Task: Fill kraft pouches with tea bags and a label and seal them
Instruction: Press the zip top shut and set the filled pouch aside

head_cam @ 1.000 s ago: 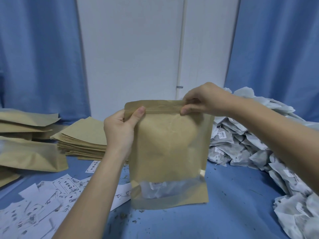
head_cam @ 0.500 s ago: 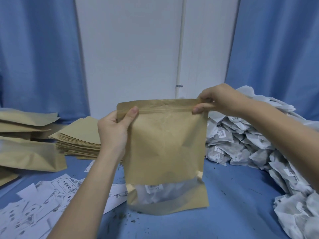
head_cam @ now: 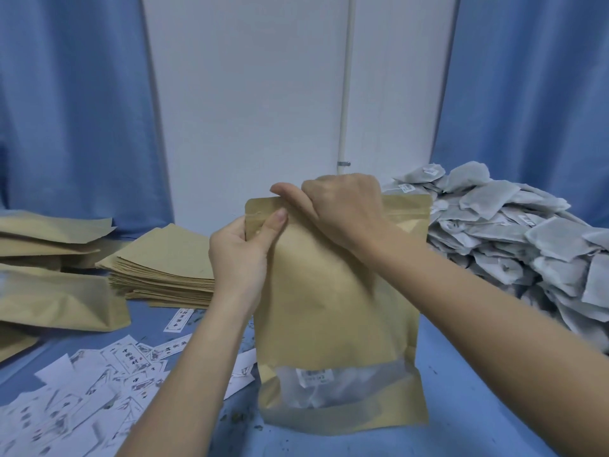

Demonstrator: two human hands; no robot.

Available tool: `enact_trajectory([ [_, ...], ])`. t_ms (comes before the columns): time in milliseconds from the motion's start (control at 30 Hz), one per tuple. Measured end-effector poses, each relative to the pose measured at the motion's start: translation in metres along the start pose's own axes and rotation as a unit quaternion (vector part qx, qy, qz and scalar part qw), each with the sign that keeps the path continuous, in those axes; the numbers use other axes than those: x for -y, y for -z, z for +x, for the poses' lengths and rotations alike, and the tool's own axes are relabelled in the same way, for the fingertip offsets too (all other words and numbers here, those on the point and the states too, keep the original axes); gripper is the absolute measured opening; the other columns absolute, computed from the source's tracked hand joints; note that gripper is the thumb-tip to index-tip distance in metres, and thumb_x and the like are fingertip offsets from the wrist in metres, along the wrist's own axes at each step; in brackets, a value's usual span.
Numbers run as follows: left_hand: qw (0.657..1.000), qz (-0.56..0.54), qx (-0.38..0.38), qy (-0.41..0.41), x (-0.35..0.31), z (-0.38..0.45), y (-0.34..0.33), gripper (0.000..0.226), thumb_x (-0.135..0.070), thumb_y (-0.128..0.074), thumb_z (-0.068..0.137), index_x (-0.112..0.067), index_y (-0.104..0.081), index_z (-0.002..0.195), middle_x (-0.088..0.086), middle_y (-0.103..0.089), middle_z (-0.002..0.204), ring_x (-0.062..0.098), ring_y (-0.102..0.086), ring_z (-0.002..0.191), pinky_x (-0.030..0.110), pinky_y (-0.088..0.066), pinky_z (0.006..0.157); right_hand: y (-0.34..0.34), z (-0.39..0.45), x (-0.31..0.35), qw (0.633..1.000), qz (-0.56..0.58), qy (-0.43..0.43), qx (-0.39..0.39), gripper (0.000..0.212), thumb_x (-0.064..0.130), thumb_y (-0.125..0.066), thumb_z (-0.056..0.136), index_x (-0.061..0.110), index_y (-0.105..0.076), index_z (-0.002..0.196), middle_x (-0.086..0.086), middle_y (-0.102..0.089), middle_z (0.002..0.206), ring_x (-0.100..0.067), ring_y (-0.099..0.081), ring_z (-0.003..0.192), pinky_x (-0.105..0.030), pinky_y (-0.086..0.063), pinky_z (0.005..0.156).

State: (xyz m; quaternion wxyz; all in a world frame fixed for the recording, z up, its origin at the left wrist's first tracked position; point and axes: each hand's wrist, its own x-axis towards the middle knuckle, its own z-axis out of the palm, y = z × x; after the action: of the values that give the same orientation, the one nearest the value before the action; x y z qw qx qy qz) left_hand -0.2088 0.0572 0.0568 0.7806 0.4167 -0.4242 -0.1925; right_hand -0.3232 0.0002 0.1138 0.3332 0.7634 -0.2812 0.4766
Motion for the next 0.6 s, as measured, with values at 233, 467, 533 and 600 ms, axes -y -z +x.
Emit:
enact_trajectory([
  [233,1.0,-0.028,-0.006,0.013,-0.002,0.0,-0.002,0.021,-0.021,-0.076,0.077,-0.02,-0.069,0.057,-0.013,-0.066,0.058,0.004,-0.055,0.057,0.017,-0.045,0.054,0.003,-0.001,-0.017,0.991,0.016,-0.057,0.119,0.064,0.057,-0.036,0.093,0.015,-0.043,0.045,-0.009,-0.059,0.053,-0.033,-0.061,0.064,-0.027,-0.017,0.049],
  [467,0.998,-0.059,0.001,0.015,0.0,0.004,-0.001,0.019,-0.019,-0.077,0.072,-0.023,-0.073,0.054,-0.012,-0.068,0.063,0.004,-0.059,0.062,0.018,-0.048,0.061,0.013,-0.021,-0.059,0.99,-0.027,-0.116,0.077,0.066,0.05,-0.037,0.096,0.015,-0.033,0.04,-0.012,-0.044,0.041,-0.034,-0.053,0.053,-0.03,-0.022,0.054],
  [533,0.998,-0.062,0.011,0.009,0.001,0.004,-0.002,0.018,-0.028,-0.078,0.066,-0.015,-0.07,0.057,-0.004,-0.065,0.067,0.009,-0.055,0.063,0.021,-0.044,0.061,0.015,-0.024,-0.064,0.991,-0.036,-0.12,0.042,0.066,0.045,-0.038,0.095,0.013,-0.033,0.037,-0.012,-0.041,0.038,-0.033,-0.048,0.045,-0.029,-0.02,0.052],
  [600,0.997,-0.057,0.043,0.025,0.006,0.006,0.003,0.035,-0.039,-0.081,0.055,-0.01,-0.064,0.063,0.002,-0.06,0.069,0.013,-0.054,0.063,0.022,-0.042,0.058,0.015,-0.027,-0.067,0.984,-0.046,-0.152,0.079,0.069,0.048,-0.033,0.097,0.012,-0.03,0.039,-0.006,-0.037,0.041,-0.029,-0.044,0.049,-0.029,-0.019,0.053],
])
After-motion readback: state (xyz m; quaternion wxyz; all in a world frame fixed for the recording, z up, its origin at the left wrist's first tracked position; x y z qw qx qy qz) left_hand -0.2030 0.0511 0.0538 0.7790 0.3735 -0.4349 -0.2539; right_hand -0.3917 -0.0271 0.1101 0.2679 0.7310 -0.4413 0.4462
